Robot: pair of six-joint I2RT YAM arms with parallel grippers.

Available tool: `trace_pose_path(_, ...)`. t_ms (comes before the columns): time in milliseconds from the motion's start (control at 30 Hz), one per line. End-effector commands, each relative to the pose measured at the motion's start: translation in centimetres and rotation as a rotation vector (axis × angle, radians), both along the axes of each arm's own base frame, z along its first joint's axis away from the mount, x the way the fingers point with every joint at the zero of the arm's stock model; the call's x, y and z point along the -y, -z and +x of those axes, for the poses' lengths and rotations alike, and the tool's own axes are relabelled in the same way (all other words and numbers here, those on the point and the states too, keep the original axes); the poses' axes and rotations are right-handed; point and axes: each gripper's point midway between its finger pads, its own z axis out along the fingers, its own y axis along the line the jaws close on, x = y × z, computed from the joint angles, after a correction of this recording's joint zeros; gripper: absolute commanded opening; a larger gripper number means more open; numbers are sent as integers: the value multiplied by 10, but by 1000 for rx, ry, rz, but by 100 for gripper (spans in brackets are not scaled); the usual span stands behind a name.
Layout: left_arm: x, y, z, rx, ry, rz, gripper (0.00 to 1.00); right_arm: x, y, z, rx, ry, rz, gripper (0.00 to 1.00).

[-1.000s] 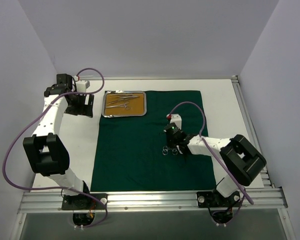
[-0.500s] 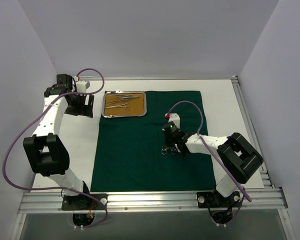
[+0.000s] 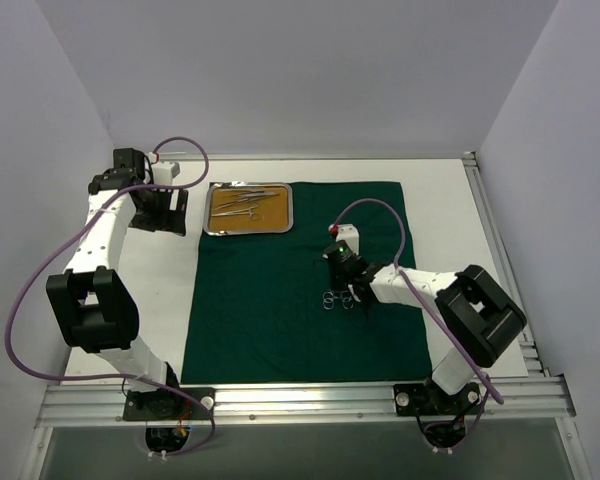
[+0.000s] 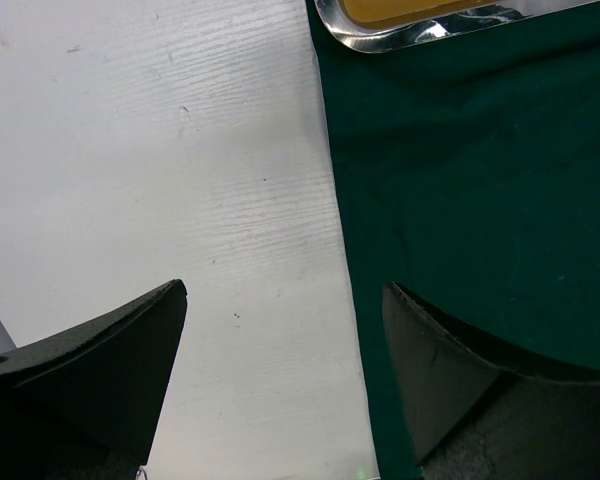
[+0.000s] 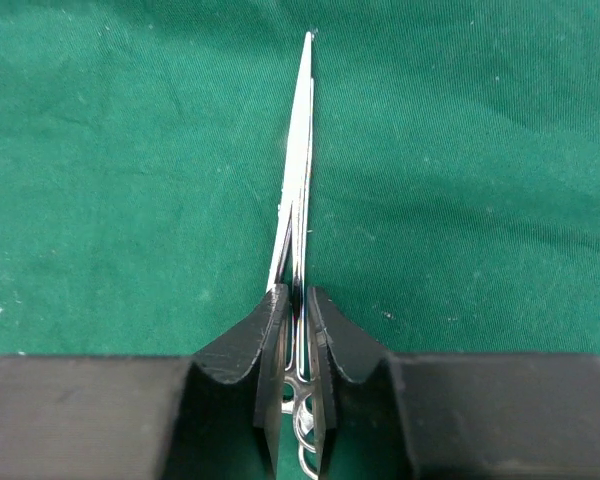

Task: Open and lay out the surgical kit
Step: Place the medical item in the surgical kit, then adjust the medical item in the container.

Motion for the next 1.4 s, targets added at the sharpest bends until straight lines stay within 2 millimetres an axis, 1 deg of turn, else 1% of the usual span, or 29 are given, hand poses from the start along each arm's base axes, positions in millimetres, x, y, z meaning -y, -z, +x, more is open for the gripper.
trace_pose_path(0, 2, -8, 7, 38, 11, -8, 89, -1, -17, 8, 18, 13, 2, 11)
trace_pose_path(167, 2, -10, 7, 44, 12, -7, 89, 3, -27, 9, 32, 23, -6, 11)
trace_pose_path(333, 2, -12, 5, 46, 12, -7, 89, 11, -28, 6, 26, 33, -39, 11)
trace_pose_path(433, 3, -12, 5, 46, 13, -5, 89, 10, -43, 10, 52, 15, -43, 13)
trace_pose_path(467, 2, -12, 6, 46, 11, -2, 89, 7, -53, 14, 72, 1, -38, 14)
trace_pose_path(500, 2, -12, 5, 43, 11, -2, 89, 3, -73, 26, 109, -25, -33, 16)
trace_pose_path(533, 1, -12, 6, 43, 11, -1, 89, -1, -85, 34, 130, -50, -16, 25)
trace_pose_path(567, 1, -12, 6, 41, 10, 2, 89, -16, -97, 37, 128, -127, 46, 30)
trace_pose_path(600, 1, -12, 6, 38, 10, 2, 89, -18, -109, 48, 142, -160, 75, 35)
trace_pose_path(633, -1, -12, 7, 38, 6, 8, 89, -31, -134, 62, 188, -225, 93, 41)
trace_pose_path(700, -3, -11, 7, 31, 2, 19, 89, -43, -129, 76, 149, -283, 57, 42)
trace_pose_path(733, -5, -11, 7, 31, 1, 24, 89, -57, -153, 89, 167, -331, 59, 41)
trace_pose_path(767, -7, -10, 6, 25, -5, 32, 89, -63, -132, 100, 116, -343, 26, 41)
trace_pose_path(800, -8, -10, 6, 22, -8, 36, 89, -72, -131, 108, 108, -362, 22, 41)
trace_pose_path(833, -10, -9, 6, 19, -12, 40, 89, -86, -132, 126, 112, -372, 28, 40)
trace_pose_path(933, -13, -4, 3, -1, -20, 48, 89, -116, -134, 149, 129, -419, 88, 39)
trace_pose_path(967, -14, -3, 3, -4, -23, 51, 89, -131, -132, 166, 144, -428, 104, 40)
trace_pose_path(1033, -16, 0, 3, -14, -26, 57, 89, -146, -127, 180, 145, -446, 122, 40)
trace_pose_path(1067, -17, 1, 4, -17, -29, 59, 89, -159, -123, 198, 160, -448, 129, 40)
trace_pose_path(1133, -17, 4, 5, -25, -30, 62, 89, -171, -114, 208, 152, -463, 130, 39)
trace_pose_path(1167, -19, 5, 6, -27, -31, 65, 89, -179, -89, 213, 122, -473, 122, 39)
trace_pose_path(1200, -19, 7, 6, -33, -32, 64, 89, -190, -108, 224, 173, -489, 142, 39)
trace_pose_path(1233, -19, 9, 6, -39, -33, 65, 89, -196, -104, 226, 178, -505, 144, 38)
trace_pose_path(1267, -19, 10, 7, -42, -33, 66, 89, -205, -93, 225, 168, -536, 158, 38)
trace_pose_path(1333, -20, 13, 6, -49, -35, 67, 89, -220, -93, 226, 208, -580, 178, 37)
trace_pose_path(1367, -21, 14, 7, -49, -37, 69, 89, -224, -88, 224, 208, -590, 182, 36)
